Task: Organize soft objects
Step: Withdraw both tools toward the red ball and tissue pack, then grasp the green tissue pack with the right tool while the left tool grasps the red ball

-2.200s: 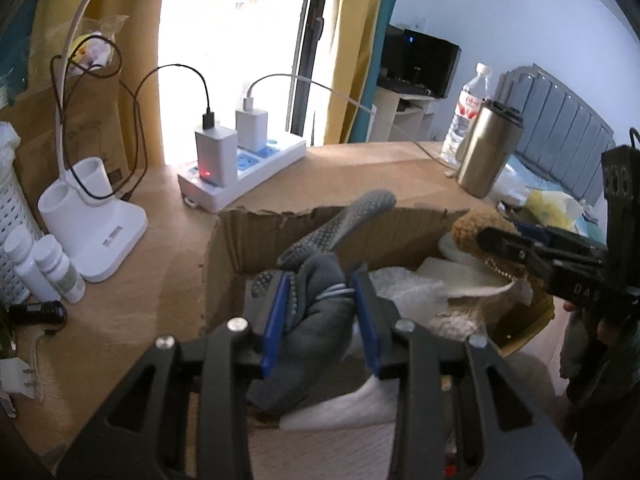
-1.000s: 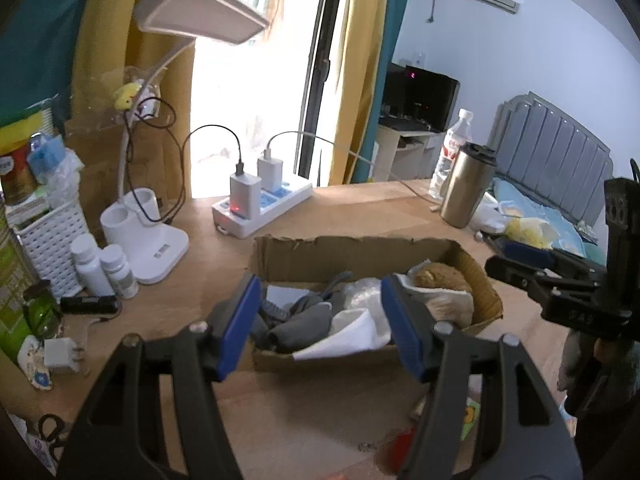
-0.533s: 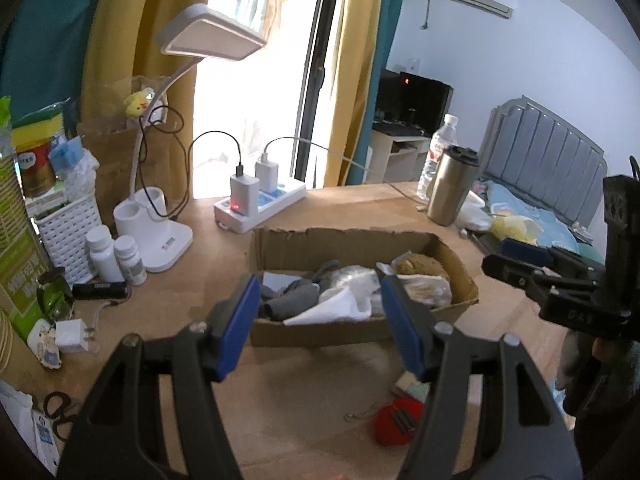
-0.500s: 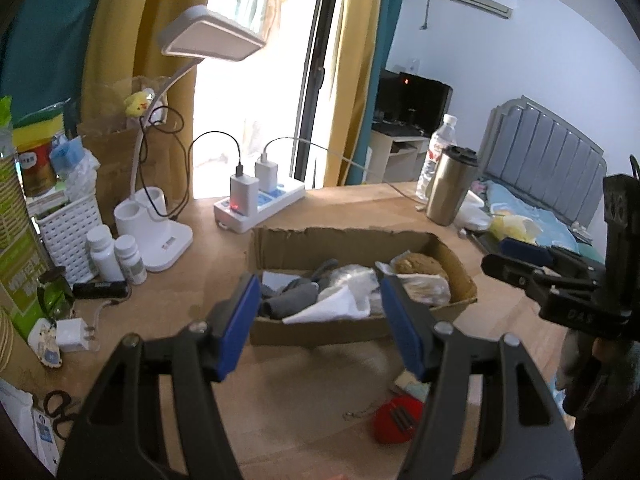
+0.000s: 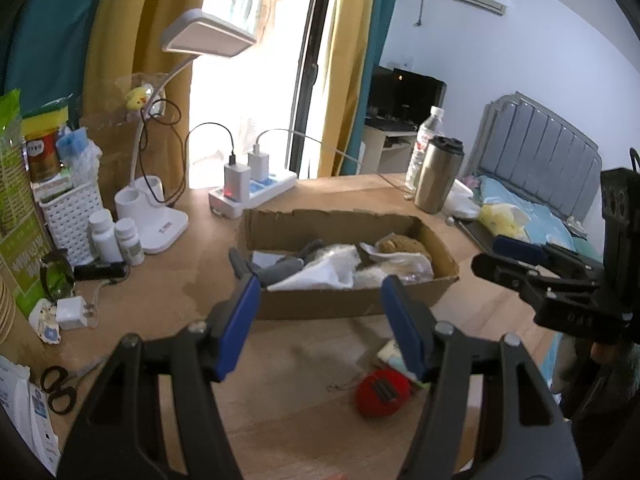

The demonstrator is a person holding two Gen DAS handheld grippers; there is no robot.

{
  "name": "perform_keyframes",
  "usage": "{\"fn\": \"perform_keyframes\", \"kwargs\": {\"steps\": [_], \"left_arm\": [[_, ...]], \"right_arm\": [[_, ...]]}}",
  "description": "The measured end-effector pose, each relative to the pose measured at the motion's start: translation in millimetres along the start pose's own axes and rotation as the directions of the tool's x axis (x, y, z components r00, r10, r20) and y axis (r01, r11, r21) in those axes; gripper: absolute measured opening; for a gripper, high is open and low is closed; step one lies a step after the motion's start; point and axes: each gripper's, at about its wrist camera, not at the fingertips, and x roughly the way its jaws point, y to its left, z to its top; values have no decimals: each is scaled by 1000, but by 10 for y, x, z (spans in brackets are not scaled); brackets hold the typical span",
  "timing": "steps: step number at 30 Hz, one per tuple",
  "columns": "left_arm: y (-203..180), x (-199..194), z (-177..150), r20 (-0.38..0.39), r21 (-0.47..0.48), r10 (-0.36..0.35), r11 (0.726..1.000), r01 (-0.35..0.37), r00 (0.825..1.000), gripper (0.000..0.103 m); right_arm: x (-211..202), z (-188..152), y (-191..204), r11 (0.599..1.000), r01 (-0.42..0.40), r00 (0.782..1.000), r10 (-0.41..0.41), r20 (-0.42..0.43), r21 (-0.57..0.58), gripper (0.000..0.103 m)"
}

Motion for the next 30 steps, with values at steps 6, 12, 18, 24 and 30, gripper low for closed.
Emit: {"fn": "perform_keyframes", "kwargs": {"steps": [6,12,18,24,30], "left_arm": [[-42,2,-101,-17,3,-13,1000,13,1000,65],[-53,34,-235,-47,1,-18,1000,18,999,65],[-41,84,-361,-85,-8,-12,1000,12,996,65],[-105,155,-477,-124,4,-25,1000,25,992,65],[-119,202,-526,-142,-1,-34,999,35,989,65]], "right_arm": [[-18,-133,44,1000,-4,1000,4,-24,4,65],[22,-260,71,1000,-9,999,10,-52,12,65],[127,-423,85,999,-26,996,28,-88,23,65],[229,-522,88,998,-40,993,45,-112,41,65],[282,-581,114,998,-43,990,47,-136,35,65]]}}
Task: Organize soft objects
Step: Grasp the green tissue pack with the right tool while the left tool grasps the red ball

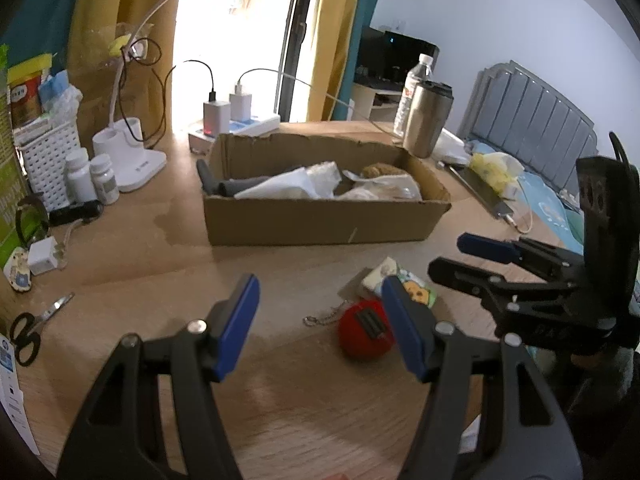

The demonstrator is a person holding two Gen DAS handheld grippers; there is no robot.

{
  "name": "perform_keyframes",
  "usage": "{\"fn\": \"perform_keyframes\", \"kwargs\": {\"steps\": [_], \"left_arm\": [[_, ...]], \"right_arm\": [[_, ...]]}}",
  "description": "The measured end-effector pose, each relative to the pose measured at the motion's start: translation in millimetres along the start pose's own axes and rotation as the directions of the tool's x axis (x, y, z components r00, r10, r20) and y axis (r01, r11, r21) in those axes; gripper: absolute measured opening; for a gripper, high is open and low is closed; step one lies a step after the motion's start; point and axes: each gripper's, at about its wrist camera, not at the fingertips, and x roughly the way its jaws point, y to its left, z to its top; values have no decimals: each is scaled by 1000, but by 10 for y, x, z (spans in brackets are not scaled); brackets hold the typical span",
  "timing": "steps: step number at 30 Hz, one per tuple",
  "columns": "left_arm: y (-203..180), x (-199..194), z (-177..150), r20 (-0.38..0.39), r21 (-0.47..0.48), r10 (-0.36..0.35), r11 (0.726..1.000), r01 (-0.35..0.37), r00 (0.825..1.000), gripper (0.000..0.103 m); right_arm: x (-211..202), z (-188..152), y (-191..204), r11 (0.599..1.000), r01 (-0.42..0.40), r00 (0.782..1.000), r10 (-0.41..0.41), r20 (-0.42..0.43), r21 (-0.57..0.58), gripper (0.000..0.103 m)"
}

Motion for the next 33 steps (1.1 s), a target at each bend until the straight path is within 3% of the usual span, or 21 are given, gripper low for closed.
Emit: {"fn": "perform_keyframes", "kwargs": {"steps": [11,25,29,33], "left_arm": [[96,105,-149,-44,-22,5,1000,-6,999,65],[146,198,-141,-78,-15,14,1000,-16,997,65],[76,241,-152,-91,-11,8,1000,-10,996,65],[-21,301,-147,-104,8,8,1000,-7,995,65]], "right_arm": [[290,-153,-10,999,32,996,-34,-82,-28,65],[546,-145,147,996,32,993,-42,-112,-87,65],[534,-135,132,995,24,994,-34,-103,-97,56],[496,-144,50,996,27,995,-36,-94,-90,55]]}}
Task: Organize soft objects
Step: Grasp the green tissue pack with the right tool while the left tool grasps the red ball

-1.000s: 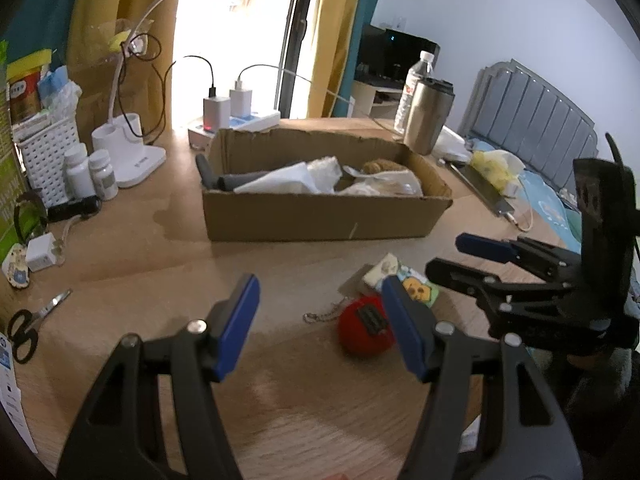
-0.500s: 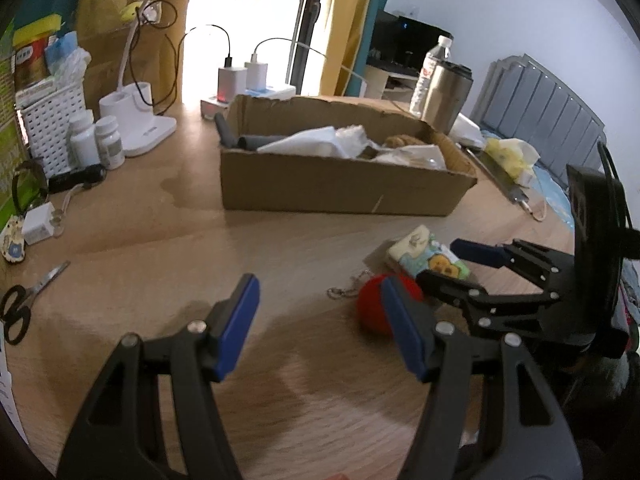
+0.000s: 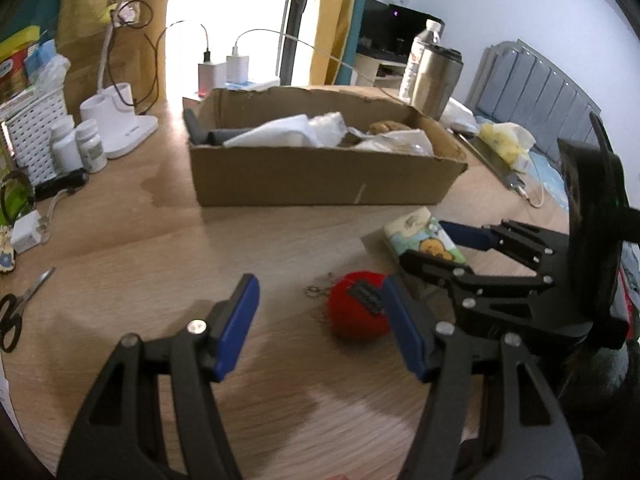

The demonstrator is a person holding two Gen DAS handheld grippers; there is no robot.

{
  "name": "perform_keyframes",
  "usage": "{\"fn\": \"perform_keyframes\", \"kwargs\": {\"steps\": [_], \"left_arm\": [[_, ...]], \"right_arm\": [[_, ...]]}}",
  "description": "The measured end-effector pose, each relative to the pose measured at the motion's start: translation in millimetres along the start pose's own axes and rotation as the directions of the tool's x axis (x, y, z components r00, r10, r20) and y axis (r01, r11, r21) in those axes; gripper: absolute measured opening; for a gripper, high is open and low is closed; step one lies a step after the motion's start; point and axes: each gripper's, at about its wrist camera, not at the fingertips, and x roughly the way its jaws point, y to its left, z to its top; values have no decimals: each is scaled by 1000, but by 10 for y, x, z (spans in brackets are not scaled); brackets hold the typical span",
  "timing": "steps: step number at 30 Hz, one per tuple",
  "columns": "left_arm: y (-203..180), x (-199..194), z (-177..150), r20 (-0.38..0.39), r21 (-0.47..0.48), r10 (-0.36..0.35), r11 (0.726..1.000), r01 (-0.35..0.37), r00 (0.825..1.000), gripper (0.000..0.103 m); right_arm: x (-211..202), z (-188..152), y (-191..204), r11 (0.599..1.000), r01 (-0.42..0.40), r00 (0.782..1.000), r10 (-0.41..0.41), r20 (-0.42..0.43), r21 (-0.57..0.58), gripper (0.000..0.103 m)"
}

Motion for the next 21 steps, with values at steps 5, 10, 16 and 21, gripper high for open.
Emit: {"fn": "perform_keyframes", "kwargs": {"steps": [5,10,16,21], "left_arm": [[-125,87,10,-20,27,-1,1000,2,1000,65],[-267,210,3,-50,57,0,998,3,999,65],[-406,340,-10,-79,100,28,995,-20,996,65],[-506,406,-9,-74,158,85,985,-72,994,65]], "right_arm": [[-95,-48,-148,999,16,1000,-17,18,31,50],[-192,-127,-321,998,20,999,-22,30,65,49],[-261,-194,-469,996,15,999,-19,41,91,49],[-251,-213,-490,996,-7,999,4,39,92,54]]}}
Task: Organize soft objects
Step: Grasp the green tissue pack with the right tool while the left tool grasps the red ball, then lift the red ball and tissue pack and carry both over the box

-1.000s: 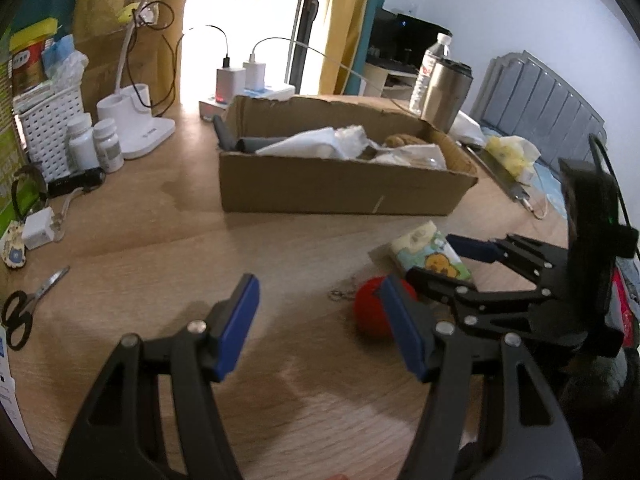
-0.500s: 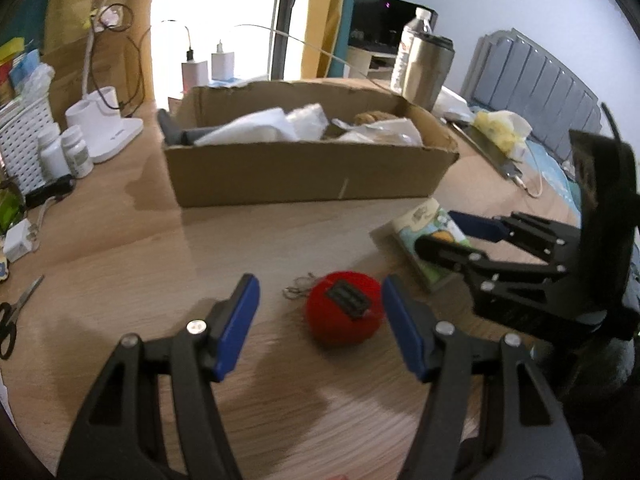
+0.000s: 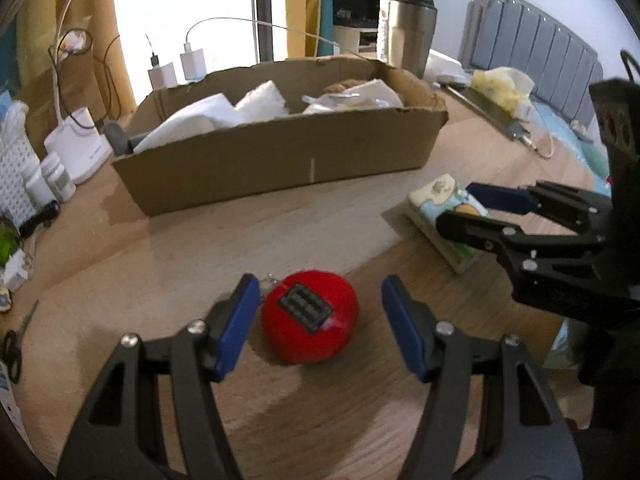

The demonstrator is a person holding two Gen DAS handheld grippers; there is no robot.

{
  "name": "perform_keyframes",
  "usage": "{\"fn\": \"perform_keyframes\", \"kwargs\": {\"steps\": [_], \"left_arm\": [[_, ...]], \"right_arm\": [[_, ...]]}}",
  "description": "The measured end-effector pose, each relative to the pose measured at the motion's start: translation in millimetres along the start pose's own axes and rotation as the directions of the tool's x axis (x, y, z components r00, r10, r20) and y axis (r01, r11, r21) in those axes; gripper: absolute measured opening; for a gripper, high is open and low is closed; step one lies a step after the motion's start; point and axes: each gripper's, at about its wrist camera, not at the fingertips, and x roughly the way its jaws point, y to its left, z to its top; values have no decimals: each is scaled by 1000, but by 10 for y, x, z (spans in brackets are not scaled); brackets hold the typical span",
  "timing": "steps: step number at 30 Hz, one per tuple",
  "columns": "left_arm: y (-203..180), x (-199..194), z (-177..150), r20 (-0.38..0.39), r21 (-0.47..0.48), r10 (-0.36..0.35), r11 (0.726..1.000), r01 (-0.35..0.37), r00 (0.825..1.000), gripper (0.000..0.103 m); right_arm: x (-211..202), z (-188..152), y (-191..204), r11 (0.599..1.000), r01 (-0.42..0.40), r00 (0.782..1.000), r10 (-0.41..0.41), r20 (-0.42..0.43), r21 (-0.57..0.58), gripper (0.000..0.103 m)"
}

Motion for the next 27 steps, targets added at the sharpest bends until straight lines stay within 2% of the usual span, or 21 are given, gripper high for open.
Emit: {"fn": "perform_keyframes", "kwargs": {"steps": [5,15,20,22,24,26,27], "left_arm": [[-36,98,-18,-31,13,16,1000,-15,999,65],[-78,129,-40,-28,33,-2,999,3,1000,64],[-69,112,-49,-23,43,-14,999,15,1000,56],[-65,105,-53,-21,42,-22,999,23,1000,49],[-55,100,-52,-23,29,-36,999,36,999,47],[-55,82,-56,-17,26,-38,999,39,999,46],[-50,60,-57,-11,24,-44,999,44,999,46]], "right_arm": [[46,-24,-13,1000,3,1000,-3,-9,3,62],[110,-18,-45,1000,-10,1000,10,-22,19,62],[127,-12,-40,1000,-14,999,14,-29,16,62],[134,-5,-27,1000,-14,999,14,-31,14,62],[142,-1,-13,1000,-13,999,14,-33,10,62],[142,-2,-3,1000,-19,999,19,-33,11,54],[142,-3,7,1000,-21,999,21,-34,9,54]]}}
